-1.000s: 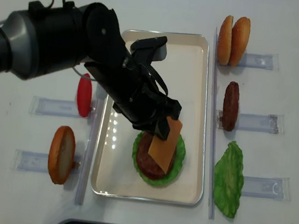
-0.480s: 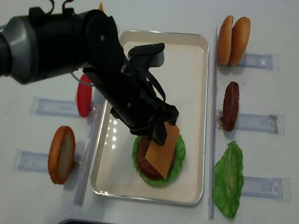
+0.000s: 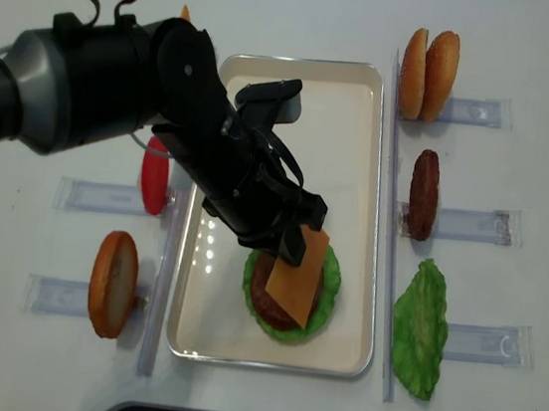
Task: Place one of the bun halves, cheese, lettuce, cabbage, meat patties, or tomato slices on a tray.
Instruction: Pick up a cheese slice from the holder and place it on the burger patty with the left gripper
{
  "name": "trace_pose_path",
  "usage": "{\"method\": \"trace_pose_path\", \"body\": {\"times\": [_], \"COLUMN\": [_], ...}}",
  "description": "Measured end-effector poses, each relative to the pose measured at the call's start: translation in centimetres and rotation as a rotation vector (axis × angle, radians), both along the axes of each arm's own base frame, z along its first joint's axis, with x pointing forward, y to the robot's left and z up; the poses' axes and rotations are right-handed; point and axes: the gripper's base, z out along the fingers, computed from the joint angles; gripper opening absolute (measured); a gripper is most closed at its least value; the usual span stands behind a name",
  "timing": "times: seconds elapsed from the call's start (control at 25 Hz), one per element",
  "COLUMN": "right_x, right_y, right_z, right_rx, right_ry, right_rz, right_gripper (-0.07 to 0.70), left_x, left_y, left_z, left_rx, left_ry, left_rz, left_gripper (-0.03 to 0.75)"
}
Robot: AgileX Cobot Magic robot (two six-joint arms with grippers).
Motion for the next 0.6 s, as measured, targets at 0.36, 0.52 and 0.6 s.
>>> {"method": "trace_pose_path", "body": {"times": [0.36,0.52,0.6], "right_x": [0.0,0.0,0.0], "right_y": [0.0,0.0,0.0], "right_z": [0.0,0.0,0.0], "right_rx": [0.0,0.0,0.0], "right_ry": [0.0,0.0,0.0], "right_rz": [0.0,0.0,0.0], "right_gripper": [0.417,0.417,0.417], "left_x": [-0.12,-0.24,-0.33], "left_y": [0.11,0.24,0.4], "left_z": [-0.06,-0.04,0.09], "left_rx": [0.014,0.027,0.036], "left_ry": [0.007,0.015,0.01], "left_rz": [-0.013,-0.02,-0.024], "left_gripper": [0.293,0.377,0.411]}}
